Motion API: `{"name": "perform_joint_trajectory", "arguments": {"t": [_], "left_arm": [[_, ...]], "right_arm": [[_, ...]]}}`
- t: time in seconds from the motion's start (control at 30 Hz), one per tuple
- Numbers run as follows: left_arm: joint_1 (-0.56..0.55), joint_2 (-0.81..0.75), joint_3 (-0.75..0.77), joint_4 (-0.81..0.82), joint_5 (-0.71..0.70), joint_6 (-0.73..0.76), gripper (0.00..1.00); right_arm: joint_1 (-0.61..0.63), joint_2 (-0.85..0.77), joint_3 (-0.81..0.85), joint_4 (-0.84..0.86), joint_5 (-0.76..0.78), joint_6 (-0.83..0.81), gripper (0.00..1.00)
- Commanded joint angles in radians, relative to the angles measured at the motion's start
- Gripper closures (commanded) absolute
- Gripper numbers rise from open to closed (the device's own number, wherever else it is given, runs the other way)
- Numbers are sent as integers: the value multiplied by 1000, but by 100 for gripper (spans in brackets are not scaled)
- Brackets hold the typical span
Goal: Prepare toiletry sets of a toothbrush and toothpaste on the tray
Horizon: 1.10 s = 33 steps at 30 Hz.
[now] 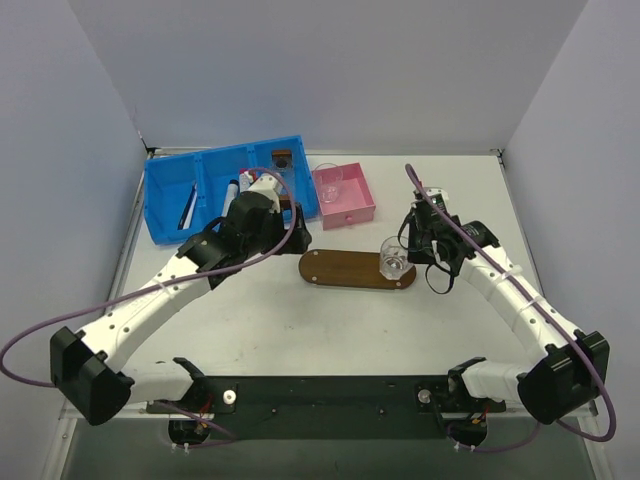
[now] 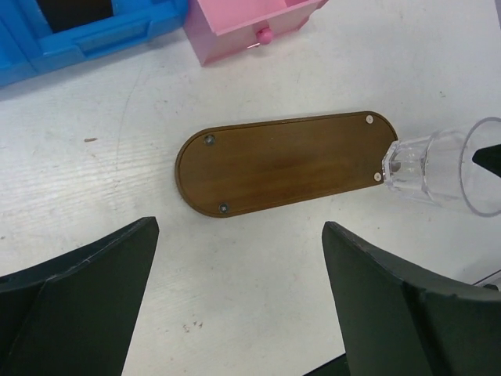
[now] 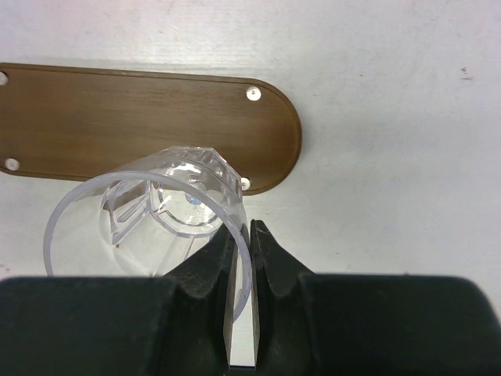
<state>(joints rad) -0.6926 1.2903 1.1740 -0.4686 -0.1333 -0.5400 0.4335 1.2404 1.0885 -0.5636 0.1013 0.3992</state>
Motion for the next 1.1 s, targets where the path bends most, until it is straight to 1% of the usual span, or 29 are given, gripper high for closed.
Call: {"name": "perform_joint_trajectory", "arguments": {"t": [0.0,0.03,0.07,0.1,0.23,0.33,0.5,0.67,0.87,1.07], "left_arm": [[62,-117,-56,4,24,2,3],[88,-126,-63,-1,44,-6,2],[131,-141,-68,-2,88,-6,3],[149,-149,-79,-2,98,-6,3],[192,-166,-77,-41,78,5,3],[199,-171,-80,-73,64,26,2],[199,-175,-94,-59,109,41,3],[199,-166,-86,-51,98,92,3],[202,-129,-62,-53,124,109,3],[203,-160,-89,-53,120,107,3]], "right_arm": [[-67,-30,-24,30,-17,-128,100],[-82,-29,-29,40,-61,-140,100],[-93,-29,-35,50,-80,-143,100],[-104,-27,-51,76,-92,-151,100],[-108,7,-65,113,-94,-195,100],[-113,31,-70,125,-81,-224,100],[-130,51,-87,159,-86,-240,100],[-131,74,-104,189,-78,-252,100],[-131,100,-104,199,-55,-273,100],[-131,134,-90,197,-29,-289,100]]}}
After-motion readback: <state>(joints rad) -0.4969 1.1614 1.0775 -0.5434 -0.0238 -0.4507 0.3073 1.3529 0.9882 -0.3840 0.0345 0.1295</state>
